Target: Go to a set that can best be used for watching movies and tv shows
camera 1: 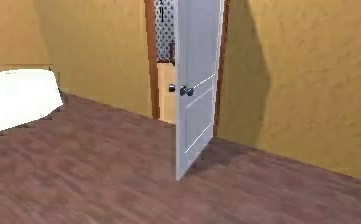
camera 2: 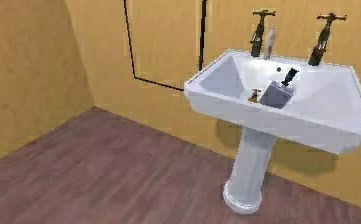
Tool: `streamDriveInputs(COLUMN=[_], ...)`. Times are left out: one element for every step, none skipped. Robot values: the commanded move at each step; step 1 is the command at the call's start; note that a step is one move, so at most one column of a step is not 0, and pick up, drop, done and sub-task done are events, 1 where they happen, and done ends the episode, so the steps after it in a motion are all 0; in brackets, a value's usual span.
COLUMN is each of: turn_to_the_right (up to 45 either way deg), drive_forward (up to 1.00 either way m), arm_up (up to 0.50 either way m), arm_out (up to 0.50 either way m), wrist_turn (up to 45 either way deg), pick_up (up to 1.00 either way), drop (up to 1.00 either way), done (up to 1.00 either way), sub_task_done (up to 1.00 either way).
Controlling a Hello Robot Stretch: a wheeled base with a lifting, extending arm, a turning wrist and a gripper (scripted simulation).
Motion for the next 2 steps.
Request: streamDriveInputs(turn_to_the_right=[-27.0,0.0], drive_forward=[0.00,1.00], arm_up=[0.00,0.00], arm_out=[0.00,0.00], wrist_turn=[0.0,0.0], pick_up=[0.00,0.00], drop=[0.00,0.00], done=[0.00,0.00], sub_task_done=[0.00,0.00])
